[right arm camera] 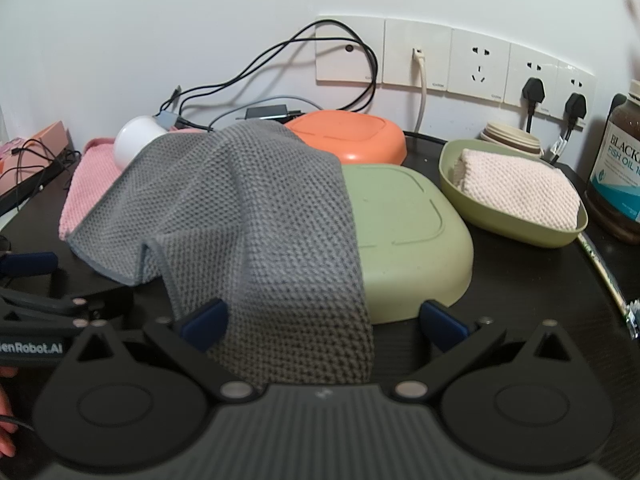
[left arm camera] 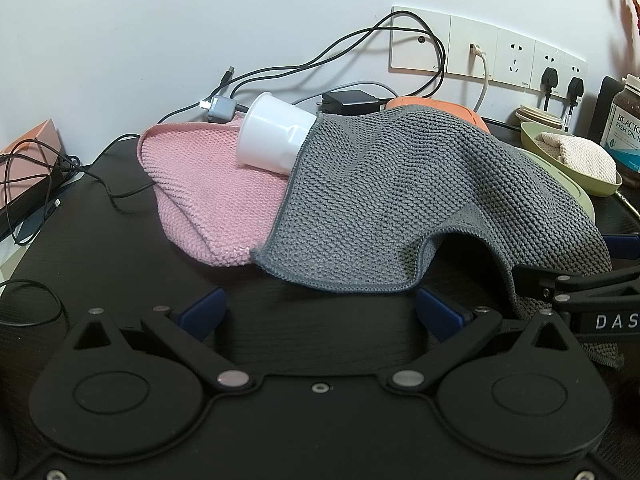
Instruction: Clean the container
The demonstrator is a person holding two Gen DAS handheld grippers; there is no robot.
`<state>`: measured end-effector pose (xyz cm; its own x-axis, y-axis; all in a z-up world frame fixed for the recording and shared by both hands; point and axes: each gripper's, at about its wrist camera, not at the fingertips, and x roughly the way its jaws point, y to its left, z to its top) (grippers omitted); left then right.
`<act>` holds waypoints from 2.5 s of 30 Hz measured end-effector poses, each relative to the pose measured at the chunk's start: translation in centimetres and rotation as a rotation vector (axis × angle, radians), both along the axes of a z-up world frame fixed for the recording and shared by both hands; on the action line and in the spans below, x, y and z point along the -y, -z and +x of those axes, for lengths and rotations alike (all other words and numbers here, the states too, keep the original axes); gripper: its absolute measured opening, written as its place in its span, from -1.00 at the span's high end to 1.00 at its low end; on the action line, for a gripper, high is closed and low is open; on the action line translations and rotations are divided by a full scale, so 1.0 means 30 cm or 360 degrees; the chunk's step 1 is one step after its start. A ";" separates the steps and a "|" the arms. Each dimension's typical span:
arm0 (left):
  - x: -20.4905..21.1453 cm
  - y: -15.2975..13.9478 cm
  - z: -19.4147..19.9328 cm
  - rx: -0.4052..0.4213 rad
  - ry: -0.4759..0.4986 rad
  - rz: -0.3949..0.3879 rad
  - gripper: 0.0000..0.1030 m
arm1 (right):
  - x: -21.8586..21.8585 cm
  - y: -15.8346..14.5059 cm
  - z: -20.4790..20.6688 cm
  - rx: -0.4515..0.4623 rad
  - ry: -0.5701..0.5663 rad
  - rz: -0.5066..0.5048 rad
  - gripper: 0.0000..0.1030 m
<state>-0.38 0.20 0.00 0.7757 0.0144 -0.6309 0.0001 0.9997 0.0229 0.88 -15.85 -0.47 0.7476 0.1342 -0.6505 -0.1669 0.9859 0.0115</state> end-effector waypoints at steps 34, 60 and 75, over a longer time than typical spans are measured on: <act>-0.005 -0.001 0.009 0.0007 0.0057 -0.0008 -0.99 | -0.007 0.010 -0.002 0.0001 0.0005 0.0003 -0.99; -0.112 -0.164 -0.102 0.0696 0.0026 0.0244 -0.99 | 0.184 -0.151 -0.143 0.0250 0.0007 0.0158 -0.98; -0.165 -0.180 -0.067 0.0618 -0.0076 0.0213 -0.99 | -0.192 -0.091 0.020 0.0358 -0.0397 -0.0159 -0.98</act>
